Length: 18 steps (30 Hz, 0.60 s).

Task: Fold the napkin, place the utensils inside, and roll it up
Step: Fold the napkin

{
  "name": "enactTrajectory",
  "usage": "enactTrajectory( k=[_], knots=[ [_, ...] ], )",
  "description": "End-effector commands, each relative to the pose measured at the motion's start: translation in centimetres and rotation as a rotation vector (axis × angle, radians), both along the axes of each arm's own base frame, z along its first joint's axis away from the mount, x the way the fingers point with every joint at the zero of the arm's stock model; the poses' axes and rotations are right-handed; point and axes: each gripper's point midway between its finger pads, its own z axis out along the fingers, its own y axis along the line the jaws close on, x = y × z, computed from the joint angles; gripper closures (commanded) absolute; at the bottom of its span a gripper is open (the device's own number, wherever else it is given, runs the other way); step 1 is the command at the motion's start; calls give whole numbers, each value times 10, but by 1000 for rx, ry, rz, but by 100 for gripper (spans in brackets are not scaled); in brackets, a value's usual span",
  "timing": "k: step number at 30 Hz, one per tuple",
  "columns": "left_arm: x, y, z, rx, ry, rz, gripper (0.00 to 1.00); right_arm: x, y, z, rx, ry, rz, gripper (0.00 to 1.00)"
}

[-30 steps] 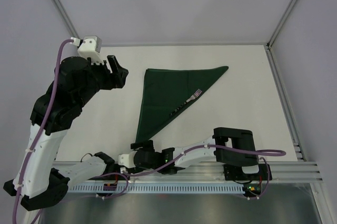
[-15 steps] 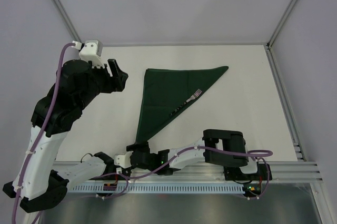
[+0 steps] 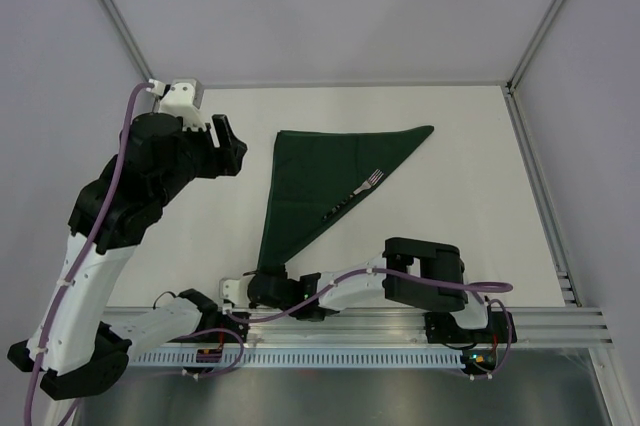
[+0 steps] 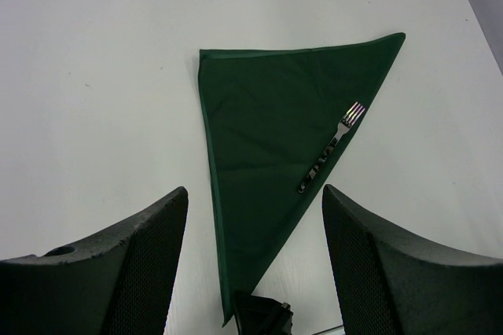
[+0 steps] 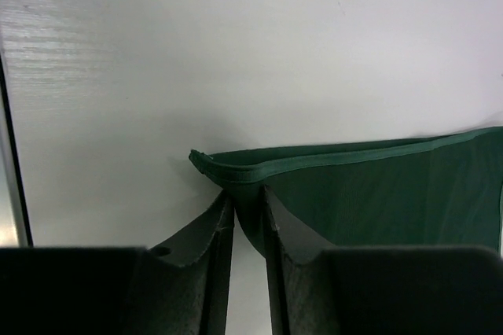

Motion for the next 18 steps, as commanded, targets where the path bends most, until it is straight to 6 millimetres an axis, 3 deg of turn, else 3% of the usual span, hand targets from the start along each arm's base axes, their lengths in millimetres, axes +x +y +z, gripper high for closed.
enactTrajectory(
  k=[1, 13, 18],
  knots=[
    [2, -2, 3, 2, -16, -11, 26, 4, 14, 29, 72, 24, -14, 74],
    [12, -10, -5, 8, 3, -23, 26, 24, 7, 65, 145, 114, -79, 79],
    [18, -16, -10, 8, 16, -33, 26, 50, -6, 76, 181, 182, -165, 83]
  ],
)
